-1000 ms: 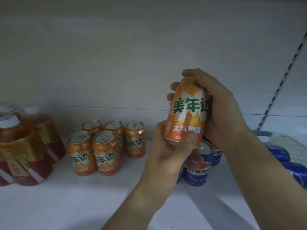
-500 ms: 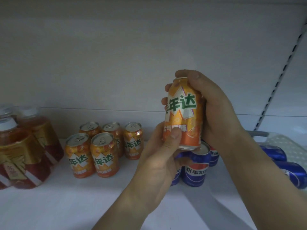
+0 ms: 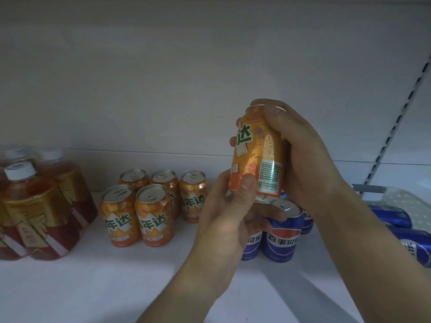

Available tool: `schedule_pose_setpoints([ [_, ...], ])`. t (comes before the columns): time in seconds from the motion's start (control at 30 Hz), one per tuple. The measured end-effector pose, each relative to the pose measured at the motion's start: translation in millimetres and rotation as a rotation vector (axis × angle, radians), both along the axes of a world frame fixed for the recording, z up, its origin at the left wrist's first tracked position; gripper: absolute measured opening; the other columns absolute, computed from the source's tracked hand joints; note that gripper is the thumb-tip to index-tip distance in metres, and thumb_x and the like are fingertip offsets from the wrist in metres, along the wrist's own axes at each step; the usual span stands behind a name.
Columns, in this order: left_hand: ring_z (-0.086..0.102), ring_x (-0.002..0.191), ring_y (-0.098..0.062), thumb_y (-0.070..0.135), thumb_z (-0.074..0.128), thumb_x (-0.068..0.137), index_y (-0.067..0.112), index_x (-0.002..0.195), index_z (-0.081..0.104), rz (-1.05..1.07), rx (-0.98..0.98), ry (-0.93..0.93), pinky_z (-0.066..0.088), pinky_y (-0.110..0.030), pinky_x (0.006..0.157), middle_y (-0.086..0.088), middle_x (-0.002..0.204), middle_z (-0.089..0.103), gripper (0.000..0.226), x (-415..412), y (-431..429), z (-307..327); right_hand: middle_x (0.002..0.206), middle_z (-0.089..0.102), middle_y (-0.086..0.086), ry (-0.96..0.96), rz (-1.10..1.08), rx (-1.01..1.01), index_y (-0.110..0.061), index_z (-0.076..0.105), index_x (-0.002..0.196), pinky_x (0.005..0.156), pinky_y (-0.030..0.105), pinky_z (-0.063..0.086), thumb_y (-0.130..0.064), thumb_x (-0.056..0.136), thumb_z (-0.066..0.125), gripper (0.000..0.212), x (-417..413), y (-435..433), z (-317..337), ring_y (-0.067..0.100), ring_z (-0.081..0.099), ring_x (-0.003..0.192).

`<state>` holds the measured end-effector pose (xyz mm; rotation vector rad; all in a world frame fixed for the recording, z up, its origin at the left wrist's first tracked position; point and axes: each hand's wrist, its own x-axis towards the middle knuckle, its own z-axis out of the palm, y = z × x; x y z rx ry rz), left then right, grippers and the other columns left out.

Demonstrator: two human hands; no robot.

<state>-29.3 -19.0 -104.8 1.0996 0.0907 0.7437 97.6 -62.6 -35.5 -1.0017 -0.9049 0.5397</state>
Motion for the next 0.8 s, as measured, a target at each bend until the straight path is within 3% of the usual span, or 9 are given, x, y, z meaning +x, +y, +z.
schedule_pose_setpoints([
  [0.13, 0.074, 0.1, -0.019, 0.038, 0.084, 0.078, 0.025, 0.128, 0.056, 0.086, 0.101, 0.06, 0.06, -0.029, 0.078, 0.0, 0.117, 0.074, 0.059, 0.8, 2.0, 0.0, 0.123, 0.071, 0.016, -0.012, -0.007, 0.019, -0.014, 0.064, 0.125, 0.08, 0.048, 0.061, -0.028, 0.087, 0.066, 0.041, 0.1, -1.5, -1.2, 0.043, 0.072, 0.106],
  [0.27, 0.075, 0.091, -0.008, 0.023, 0.079, 0.069, 0.025, 0.121, 0.052, 0.273, 0.234, 0.036, 0.058, -0.018, 0.071, 0.006, 0.11, 0.072, 0.059, 3.3, -3.5, -2.5, 0.122, 0.071, 0.015, -0.035, 0.012, 0.032, -0.015, 0.065, 0.123, 0.087, 0.052, 0.06, -0.028, 0.088, 0.066, 0.038, -2.4, 0.7, -4.0, 0.044, 0.069, 0.112],
  [0.33, 0.075, 0.095, -0.015, 0.035, 0.081, 0.077, 0.024, 0.123, 0.054, 0.222, 0.204, 0.009, 0.059, -0.024, 0.074, 0.004, 0.11, 0.073, 0.055, 2.9, -1.4, -4.3, 0.12, 0.071, 0.016, -0.026, 0.043, 0.043, -0.011, 0.063, 0.126, 0.085, 0.052, 0.06, -0.029, 0.089, 0.063, 0.041, -3.6, -0.1, -2.5, 0.041, 0.071, 0.106],
  [0.4, 0.074, 0.1, -0.028, 0.056, 0.082, 0.071, 0.026, 0.128, 0.056, 0.135, 0.176, 0.022, 0.059, -0.036, 0.08, -0.002, 0.117, 0.073, 0.07, 1.1, 2.1, -6.1, 0.115, 0.071, 0.017, 0.005, 0.09, 0.045, -0.01, 0.061, 0.127, 0.081, 0.049, 0.06, -0.03, 0.09, 0.061, 0.042, -4.3, -2.2, -0.5, 0.039, 0.073, 0.099],
  [0.47, 0.072, 0.104, -0.033, 0.063, 0.081, 0.066, 0.029, 0.129, 0.057, 0.091, 0.165, 0.059, 0.058, -0.041, 0.083, -0.004, 0.121, 0.072, 0.076, -0.5, 4.6, -6.5, 0.113, 0.071, 0.017, -0.003, 0.096, 0.036, -0.01, 0.061, 0.128, 0.079, 0.046, 0.06, -0.03, 0.089, 0.061, 0.043, -3.4, -4.2, 0.5, 0.038, 0.074, 0.097],
  [0.6, 0.072, 0.106, -0.031, 0.056, 0.085, 0.066, 0.029, 0.129, 0.056, 0.085, 0.148, 0.061, 0.057, -0.042, 0.083, -0.003, 0.12, 0.072, 0.075, -0.5, 5.9, -6.2, 0.112, 0.071, 0.018, -0.018, 0.116, 0.049, -0.006, 0.058, 0.132, 0.079, 0.045, 0.06, -0.027, 0.089, 0.06, 0.048, -3.7, -5.3, 0.2, 0.038, 0.073, 0.096],
  [0.67, 0.073, 0.104, -0.021, 0.043, 0.089, 0.068, 0.028, 0.125, 0.057, 0.117, 0.182, 0.049, 0.059, -0.032, 0.08, 0.004, 0.116, 0.073, 0.067, 1.2, 1.8, -4.1, 0.112, 0.07, 0.018, -0.018, 0.134, 0.055, -0.006, 0.058, 0.132, 0.08, 0.045, 0.06, -0.026, 0.089, 0.059, 0.047, -4.7, -5.3, -0.6, 0.037, 0.073, 0.096],
  [0.73, 0.073, 0.095, -0.003, 0.013, 0.09, 0.071, 0.032, 0.118, 0.055, 0.266, 0.258, 0.07, 0.057, -0.017, 0.073, 0.02, 0.106, 0.072, 0.061, 3.4, -4.0, -4.3, 0.113, 0.071, 0.017, -0.022, 0.158, 0.059, -0.007, 0.058, 0.13, 0.081, 0.043, 0.06, -0.024, 0.089, 0.058, 0.045, -6.4, -5.2, -1.2, 0.035, 0.073, 0.097],
  [0.8, 0.068, 0.094, 0.006, 0.007, 0.092, 0.066, 0.04, 0.115, 0.048, 0.527, 0.435, 0.13, 0.055, -0.012, 0.071, 0.032, 0.105, 0.063, 0.073, 4.9, -4.5, -7.7, 0.113, 0.071, 0.016, -0.036, 0.164, 0.057, -0.009, 0.059, 0.129, 0.084, 0.043, 0.06, -0.023, 0.089, 0.057, 0.043, -7.9, -4.8, -1.0, 0.034, 0.072, 0.1],
])
